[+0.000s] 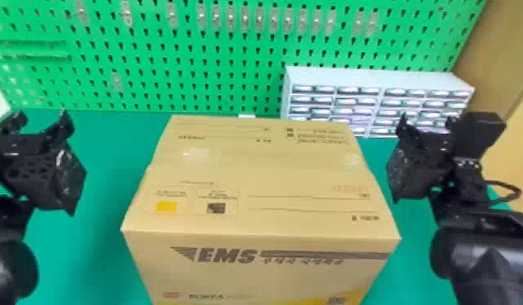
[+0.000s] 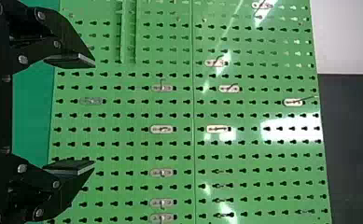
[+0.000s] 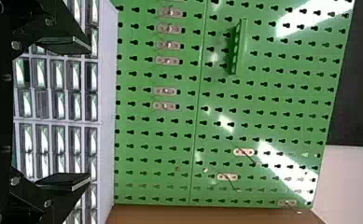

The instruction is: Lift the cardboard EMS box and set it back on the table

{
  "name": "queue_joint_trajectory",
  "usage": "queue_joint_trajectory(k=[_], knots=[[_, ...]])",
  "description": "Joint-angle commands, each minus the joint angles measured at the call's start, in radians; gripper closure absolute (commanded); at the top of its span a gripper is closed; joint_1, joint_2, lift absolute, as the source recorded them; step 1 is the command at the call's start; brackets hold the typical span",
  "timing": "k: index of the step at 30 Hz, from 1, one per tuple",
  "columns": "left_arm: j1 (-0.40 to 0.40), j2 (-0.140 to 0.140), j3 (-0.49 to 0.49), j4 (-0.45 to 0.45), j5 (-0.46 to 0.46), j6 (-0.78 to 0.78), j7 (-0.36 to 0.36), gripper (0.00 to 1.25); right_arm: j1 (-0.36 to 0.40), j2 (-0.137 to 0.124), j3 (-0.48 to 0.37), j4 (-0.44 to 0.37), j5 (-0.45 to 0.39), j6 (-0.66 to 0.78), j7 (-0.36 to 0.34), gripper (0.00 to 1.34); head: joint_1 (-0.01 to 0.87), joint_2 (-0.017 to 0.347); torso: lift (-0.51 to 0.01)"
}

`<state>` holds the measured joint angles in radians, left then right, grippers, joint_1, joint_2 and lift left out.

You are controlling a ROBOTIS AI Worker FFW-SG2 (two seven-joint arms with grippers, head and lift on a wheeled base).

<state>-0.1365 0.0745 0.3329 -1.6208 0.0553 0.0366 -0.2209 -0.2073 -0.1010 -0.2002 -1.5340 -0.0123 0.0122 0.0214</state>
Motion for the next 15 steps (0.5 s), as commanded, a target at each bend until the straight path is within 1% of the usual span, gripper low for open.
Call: queue_joint_trajectory(k=[1, 15], knots=[[0.0, -0.001, 0.0, 0.001, 0.0, 0.0, 0.0, 0.48, -0.001, 0.001, 0.002, 0.0, 0.0, 0.0, 0.0, 0.31, 0.678, -0.015, -0.062], [0.0, -0.001, 0.0, 0.001, 0.001, 0.0, 0.0, 0.48, -0.004, 0.004, 0.002, 0.002, 0.006, 0.002, 0.0, 0.31, 0.678, -0.015, -0.09]])
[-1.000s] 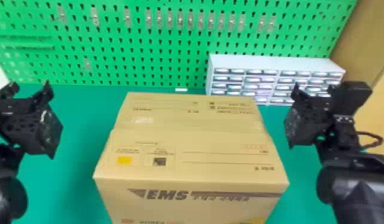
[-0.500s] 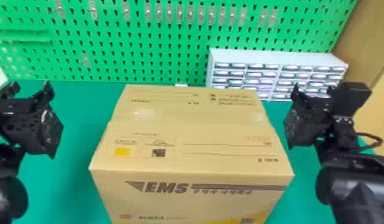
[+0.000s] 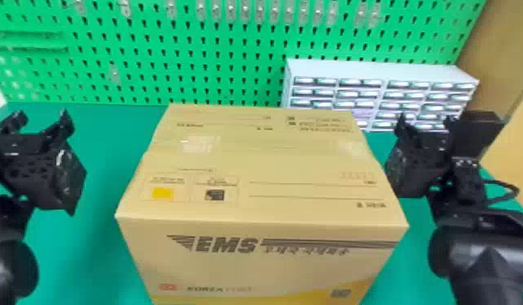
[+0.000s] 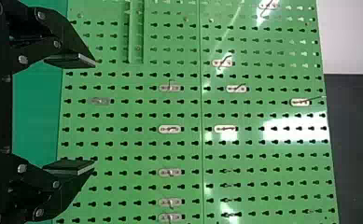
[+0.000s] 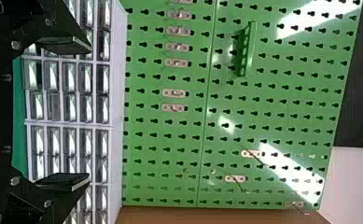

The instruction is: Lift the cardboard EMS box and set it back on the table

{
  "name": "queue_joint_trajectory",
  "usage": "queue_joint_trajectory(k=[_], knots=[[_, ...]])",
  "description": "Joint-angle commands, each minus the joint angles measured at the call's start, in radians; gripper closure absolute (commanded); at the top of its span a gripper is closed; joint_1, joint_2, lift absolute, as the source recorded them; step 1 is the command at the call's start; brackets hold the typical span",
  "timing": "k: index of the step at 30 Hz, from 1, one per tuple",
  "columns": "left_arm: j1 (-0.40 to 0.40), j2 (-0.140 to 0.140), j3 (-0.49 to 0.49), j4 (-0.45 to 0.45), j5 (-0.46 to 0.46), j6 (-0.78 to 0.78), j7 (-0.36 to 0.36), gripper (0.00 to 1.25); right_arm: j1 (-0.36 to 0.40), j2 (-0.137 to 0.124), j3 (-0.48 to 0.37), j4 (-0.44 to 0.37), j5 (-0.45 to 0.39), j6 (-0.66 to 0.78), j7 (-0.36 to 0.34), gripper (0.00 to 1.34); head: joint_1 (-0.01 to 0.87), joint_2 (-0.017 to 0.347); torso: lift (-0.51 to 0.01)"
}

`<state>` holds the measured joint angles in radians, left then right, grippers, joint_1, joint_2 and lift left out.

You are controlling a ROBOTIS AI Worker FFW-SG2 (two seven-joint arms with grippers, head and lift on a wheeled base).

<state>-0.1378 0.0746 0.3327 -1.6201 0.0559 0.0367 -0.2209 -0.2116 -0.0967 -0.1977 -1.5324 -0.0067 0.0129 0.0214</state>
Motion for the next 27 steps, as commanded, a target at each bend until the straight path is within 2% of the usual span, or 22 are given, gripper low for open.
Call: queue_joint_trajectory(k=[1, 18, 22, 25, 27], knots=[[0.0, -0.001, 0.0, -0.001, 0.001, 0.0, 0.0, 0.48, 0.0, 0.0, 0.0, 0.0, 0.001, -0.001, 0.0, 0.31, 0.678, -0.015, -0.091], [-0.002, -0.001, 0.0, 0.0, 0.002, 0.0, 0.0, 0.48, -0.002, 0.002, 0.001, 0.005, 0.011, -0.001, 0.0, 0.32, 0.678, -0.015, -0.092], [0.0, 0.001, -0.001, 0.0, 0.004, 0.0, 0.0, 0.48, -0.002, 0.005, -0.002, 0.005, 0.014, -0.001, 0.0, 0.43, 0.678, -0.015, -0.092], [0.0, -0.001, -0.003, 0.0, 0.004, 0.0, 0.0, 0.48, -0.002, 0.011, -0.006, 0.005, 0.017, -0.001, 0.0, 0.59, 0.678, -0.015, -0.092], [0.0, -0.001, -0.003, 0.0, 0.005, 0.0, 0.0, 0.49, -0.002, 0.012, -0.009, 0.005, 0.024, -0.001, 0.0, 0.6, 0.678, -0.015, -0.092]])
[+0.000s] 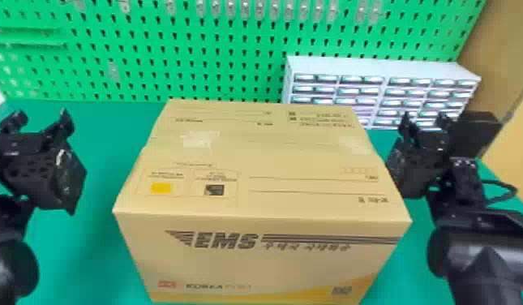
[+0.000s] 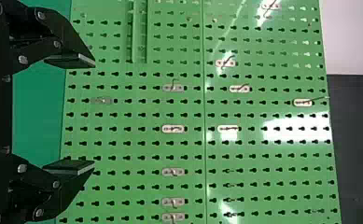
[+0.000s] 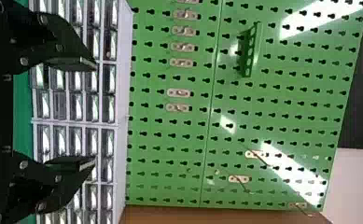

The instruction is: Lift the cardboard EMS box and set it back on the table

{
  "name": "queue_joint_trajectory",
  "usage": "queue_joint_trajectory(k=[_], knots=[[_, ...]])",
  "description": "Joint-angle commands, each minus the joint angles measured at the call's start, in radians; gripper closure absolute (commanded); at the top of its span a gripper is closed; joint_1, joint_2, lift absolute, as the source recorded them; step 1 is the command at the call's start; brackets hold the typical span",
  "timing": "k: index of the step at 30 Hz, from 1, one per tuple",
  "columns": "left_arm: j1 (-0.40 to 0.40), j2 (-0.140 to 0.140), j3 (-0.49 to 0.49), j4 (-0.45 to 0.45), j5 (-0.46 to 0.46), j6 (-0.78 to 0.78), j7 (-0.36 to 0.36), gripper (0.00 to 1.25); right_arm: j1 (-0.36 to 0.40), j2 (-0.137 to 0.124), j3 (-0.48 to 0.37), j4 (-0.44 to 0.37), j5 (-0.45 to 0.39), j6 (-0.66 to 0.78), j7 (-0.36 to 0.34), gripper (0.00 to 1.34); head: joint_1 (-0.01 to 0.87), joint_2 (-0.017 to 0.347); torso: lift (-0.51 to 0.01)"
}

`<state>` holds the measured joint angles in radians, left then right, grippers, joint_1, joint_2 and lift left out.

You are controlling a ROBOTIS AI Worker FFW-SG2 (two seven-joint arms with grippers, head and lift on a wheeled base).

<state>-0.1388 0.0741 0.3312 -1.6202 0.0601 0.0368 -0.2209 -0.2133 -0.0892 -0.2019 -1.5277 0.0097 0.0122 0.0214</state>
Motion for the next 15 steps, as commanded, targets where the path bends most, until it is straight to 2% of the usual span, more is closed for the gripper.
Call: queue_joint_trajectory(k=[1, 9, 15], knots=[[0.001, 0.0, -0.001, 0.0, 0.001, 0.0, 0.0, 0.5, 0.0, 0.006, -0.005, 0.0, 0.007, 0.0, 0.0, 0.6, 0.678, -0.015, -0.092], [0.002, 0.0, -0.003, 0.005, 0.004, 0.0, 0.0, 0.5, 0.003, 0.006, -0.007, 0.003, 0.016, -0.001, 0.0, 0.6, 0.678, -0.015, -0.092], [0.004, 0.0, -0.02, 0.026, 0.015, 0.0, 0.0, 0.5, 0.011, 0.006, -0.011, 0.038, 0.016, -0.051, 0.0, 0.6, 0.678, -0.015, -0.092]])
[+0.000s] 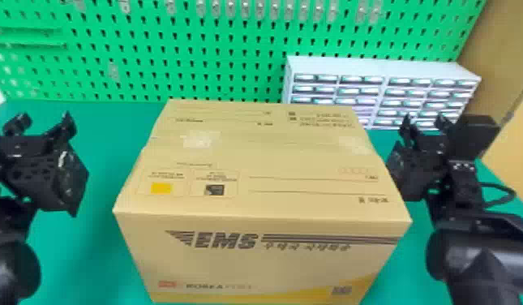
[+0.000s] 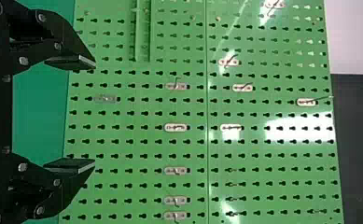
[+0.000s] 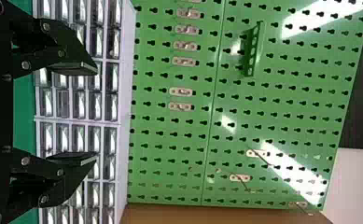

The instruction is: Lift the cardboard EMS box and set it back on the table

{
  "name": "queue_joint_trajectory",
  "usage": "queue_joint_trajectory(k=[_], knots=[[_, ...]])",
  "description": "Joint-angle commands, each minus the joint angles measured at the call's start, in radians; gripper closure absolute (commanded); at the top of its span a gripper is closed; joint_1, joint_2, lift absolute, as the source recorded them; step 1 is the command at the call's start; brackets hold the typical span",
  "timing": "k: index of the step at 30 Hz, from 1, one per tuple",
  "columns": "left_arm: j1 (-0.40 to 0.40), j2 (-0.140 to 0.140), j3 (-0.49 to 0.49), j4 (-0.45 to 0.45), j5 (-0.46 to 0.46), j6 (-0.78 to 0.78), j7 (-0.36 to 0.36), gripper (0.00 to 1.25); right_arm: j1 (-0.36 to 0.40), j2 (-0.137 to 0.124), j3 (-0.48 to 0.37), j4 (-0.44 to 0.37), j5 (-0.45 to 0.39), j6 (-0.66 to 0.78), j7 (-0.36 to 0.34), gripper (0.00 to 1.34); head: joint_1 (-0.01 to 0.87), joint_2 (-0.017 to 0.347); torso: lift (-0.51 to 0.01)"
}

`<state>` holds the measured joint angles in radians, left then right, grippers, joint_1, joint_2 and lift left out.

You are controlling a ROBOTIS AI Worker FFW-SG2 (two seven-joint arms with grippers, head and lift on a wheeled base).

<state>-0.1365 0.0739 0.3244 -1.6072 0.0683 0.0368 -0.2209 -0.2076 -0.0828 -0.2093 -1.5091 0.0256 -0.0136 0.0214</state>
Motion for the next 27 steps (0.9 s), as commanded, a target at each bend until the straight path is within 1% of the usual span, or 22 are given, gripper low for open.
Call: queue_joint_trajectory(k=[1, 5, 11, 14, 20, 27], knots=[[0.001, 0.001, -0.018, 0.016, 0.005, -0.002, 0.0, 0.5, 0.007, -0.002, -0.004, 0.023, 0.0, -0.028, 0.0, 0.6, 0.678, -0.015, -0.092], [0.003, 0.001, -0.039, 0.033, 0.004, -0.005, 0.0, 0.5, 0.027, -0.008, -0.013, 0.032, -0.007, -0.049, 0.0, 0.6, 0.678, -0.015, -0.092], [0.009, 0.001, -0.068, 0.058, 0.005, -0.021, 0.0, 0.49, 0.053, -0.018, -0.018, 0.104, -0.052, -0.146, 0.0, 0.6, 0.678, -0.015, -0.092], [0.009, 0.0, -0.07, 0.061, 0.005, -0.021, 0.0, 0.49, 0.06, -0.012, -0.03, 0.132, -0.056, -0.18, 0.0, 0.6, 0.678, -0.015, -0.092], [0.009, 0.001, -0.067, 0.061, 0.005, -0.021, 0.0, 0.49, 0.059, -0.003, -0.038, 0.156, -0.055, -0.206, 0.0, 0.6, 0.678, -0.015, -0.092], [0.006, 0.0, -0.07, 0.061, 0.005, -0.021, 0.0, 0.49, 0.025, -0.002, -0.007, 0.205, -0.056, -0.235, 0.0, 0.6, 0.678, -0.015, -0.092]])
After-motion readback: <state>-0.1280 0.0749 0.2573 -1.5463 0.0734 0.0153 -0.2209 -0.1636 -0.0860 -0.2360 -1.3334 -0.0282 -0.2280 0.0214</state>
